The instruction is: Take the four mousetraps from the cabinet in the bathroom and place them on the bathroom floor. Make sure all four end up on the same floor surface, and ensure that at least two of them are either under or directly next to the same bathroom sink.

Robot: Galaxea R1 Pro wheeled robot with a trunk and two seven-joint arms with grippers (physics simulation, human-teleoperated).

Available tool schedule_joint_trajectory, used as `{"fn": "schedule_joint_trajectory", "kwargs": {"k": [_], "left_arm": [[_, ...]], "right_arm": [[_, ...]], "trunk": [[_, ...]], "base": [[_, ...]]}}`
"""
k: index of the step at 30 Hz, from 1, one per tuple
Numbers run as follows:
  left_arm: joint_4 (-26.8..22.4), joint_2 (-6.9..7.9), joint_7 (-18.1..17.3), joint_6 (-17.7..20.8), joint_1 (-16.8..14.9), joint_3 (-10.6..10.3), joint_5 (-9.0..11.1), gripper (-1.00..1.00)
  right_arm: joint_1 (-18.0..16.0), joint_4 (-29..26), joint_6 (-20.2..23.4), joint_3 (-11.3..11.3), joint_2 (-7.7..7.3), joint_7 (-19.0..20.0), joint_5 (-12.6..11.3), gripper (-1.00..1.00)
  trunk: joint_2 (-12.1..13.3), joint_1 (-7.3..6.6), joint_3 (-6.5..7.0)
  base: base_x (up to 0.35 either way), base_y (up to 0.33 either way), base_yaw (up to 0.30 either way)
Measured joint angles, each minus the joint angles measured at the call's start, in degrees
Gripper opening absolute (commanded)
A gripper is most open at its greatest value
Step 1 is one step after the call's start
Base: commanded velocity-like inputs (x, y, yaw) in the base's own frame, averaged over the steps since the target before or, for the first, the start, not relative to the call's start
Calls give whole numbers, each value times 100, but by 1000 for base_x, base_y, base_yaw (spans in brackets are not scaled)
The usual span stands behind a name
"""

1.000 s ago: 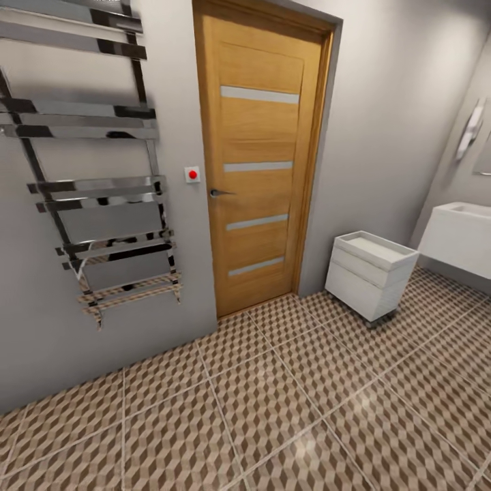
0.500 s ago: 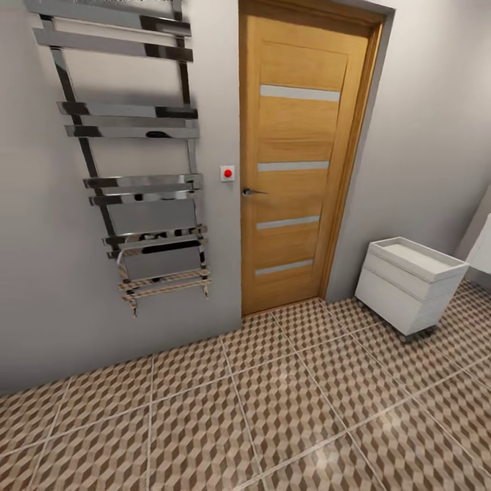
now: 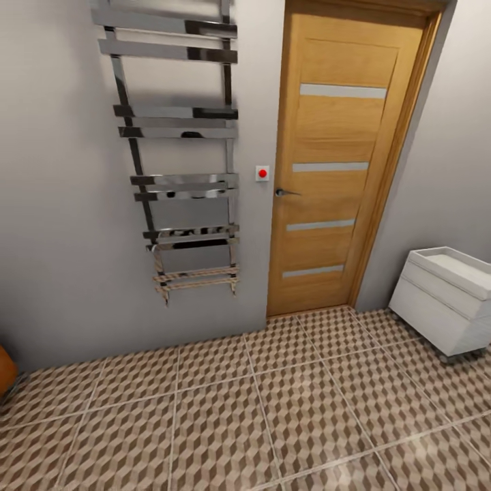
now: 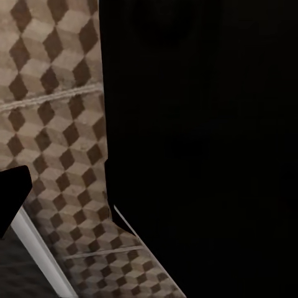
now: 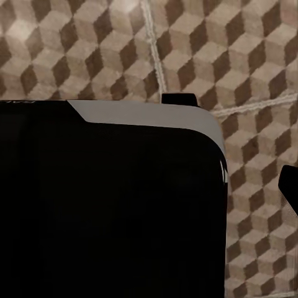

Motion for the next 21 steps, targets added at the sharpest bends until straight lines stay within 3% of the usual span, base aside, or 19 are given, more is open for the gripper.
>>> {"fn": "schedule_joint_trajectory", "kwargs": {"k": [21], "left_arm": [[0,0,7,3,0,1,2,100]], "right_arm": [[0,0,0,0,-6,-1,0,100]], "trunk": [[0,0,0]], "base": [[0,0,286]]}}
